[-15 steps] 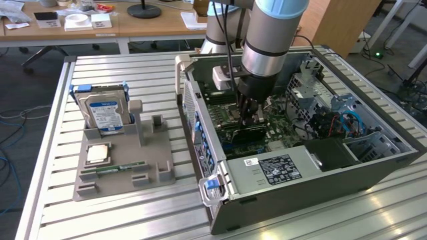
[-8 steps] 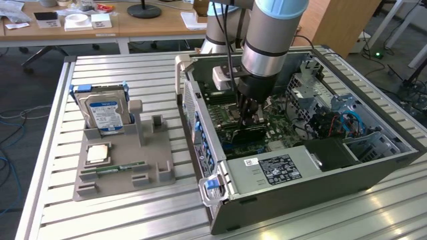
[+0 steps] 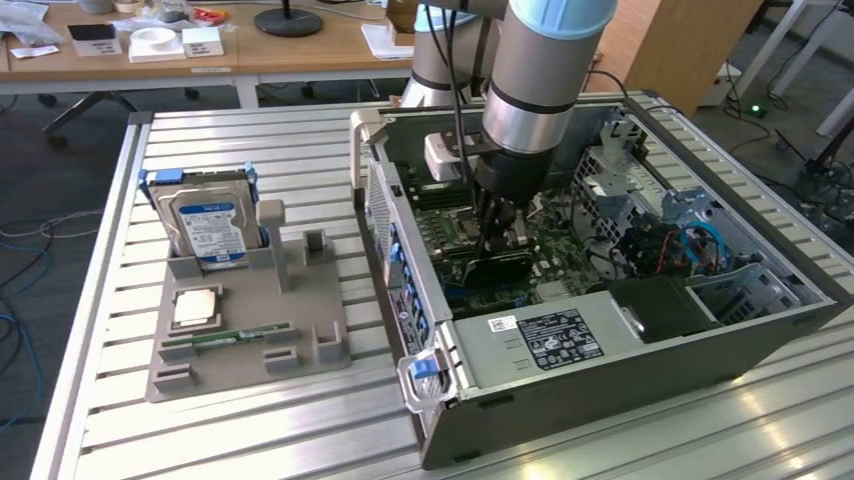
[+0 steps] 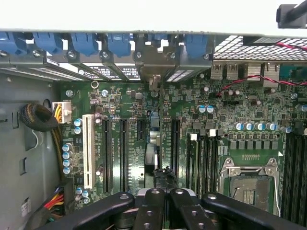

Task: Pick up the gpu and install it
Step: 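Press down on the gpu until it lock into place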

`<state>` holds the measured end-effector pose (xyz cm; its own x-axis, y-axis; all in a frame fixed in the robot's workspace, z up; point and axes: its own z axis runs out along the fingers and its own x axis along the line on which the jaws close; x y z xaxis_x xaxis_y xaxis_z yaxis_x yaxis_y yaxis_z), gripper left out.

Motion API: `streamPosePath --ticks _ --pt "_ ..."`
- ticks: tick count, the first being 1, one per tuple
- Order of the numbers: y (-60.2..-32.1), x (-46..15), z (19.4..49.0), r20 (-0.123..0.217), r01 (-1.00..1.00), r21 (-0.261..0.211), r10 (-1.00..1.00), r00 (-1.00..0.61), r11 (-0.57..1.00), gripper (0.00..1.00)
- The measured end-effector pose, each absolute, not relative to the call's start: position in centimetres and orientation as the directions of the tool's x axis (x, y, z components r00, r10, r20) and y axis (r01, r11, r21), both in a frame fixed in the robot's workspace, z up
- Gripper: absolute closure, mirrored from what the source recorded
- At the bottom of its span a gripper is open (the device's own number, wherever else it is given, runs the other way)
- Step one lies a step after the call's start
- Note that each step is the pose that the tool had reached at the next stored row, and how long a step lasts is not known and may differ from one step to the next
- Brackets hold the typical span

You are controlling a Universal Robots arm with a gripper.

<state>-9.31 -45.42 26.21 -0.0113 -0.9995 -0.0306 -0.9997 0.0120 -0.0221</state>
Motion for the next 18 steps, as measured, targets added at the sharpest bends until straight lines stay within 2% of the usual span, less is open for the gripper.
streamPosePath --ticks 18 --pt "-45.44 -9.40 26.07 -0.031 -1.000 -0.022 -0.999 -0.011 0.012 0.89"
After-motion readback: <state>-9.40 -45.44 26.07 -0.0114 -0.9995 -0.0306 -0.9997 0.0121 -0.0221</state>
